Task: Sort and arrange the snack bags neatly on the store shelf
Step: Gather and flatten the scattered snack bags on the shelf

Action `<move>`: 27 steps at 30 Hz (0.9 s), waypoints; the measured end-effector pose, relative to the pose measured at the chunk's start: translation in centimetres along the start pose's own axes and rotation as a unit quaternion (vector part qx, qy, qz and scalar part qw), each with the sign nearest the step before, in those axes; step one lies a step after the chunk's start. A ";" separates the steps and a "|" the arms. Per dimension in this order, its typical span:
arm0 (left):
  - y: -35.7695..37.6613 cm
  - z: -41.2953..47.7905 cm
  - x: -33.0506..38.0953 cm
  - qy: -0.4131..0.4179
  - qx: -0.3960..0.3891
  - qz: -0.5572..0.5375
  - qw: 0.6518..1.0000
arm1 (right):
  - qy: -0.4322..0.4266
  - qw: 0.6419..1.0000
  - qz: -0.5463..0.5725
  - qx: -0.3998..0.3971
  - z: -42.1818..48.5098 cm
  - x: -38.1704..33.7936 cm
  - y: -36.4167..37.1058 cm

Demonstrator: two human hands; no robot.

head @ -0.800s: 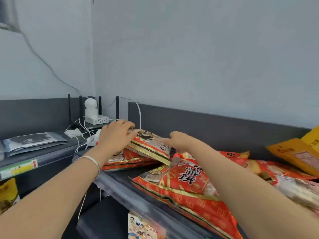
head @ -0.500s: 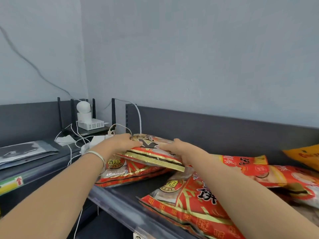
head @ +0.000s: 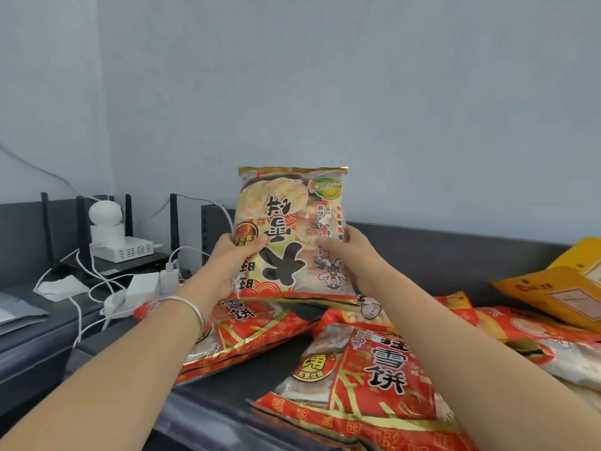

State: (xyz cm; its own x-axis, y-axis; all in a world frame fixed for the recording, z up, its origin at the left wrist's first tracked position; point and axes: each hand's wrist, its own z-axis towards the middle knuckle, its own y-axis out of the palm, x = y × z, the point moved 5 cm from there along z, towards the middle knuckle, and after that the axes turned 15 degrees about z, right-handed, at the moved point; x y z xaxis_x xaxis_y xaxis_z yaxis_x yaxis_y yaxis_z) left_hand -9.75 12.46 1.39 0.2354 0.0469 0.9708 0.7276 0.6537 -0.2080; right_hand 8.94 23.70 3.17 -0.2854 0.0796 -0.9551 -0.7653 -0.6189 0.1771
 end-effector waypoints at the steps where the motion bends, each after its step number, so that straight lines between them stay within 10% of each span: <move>1: 1.0 0.0 0.6 0.018 0.003 -0.006 1.000 | 0.013 1.000 0.003 0.024 -0.1 0.0 -1.1; 13: 18.8 -4.1 6.9 0.062 -0.199 -0.097 0.973 | -0.111 0.907 -0.225 0.337 -9.4 -8.8 -15.8; 27: 37.6 -22.5 15.7 0.307 -0.284 0.075 0.905 | -0.141 0.824 -0.162 0.524 -29.6 -16.0 -34.3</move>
State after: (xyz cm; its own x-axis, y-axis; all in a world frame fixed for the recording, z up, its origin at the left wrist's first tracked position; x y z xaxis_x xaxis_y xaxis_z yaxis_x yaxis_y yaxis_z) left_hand 35.85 20.79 6.12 0.5461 -0.4402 0.7127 0.8305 0.1734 -0.5293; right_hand 56.79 20.50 5.31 0.0215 0.3783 -0.9254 -0.8634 0.4737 0.1736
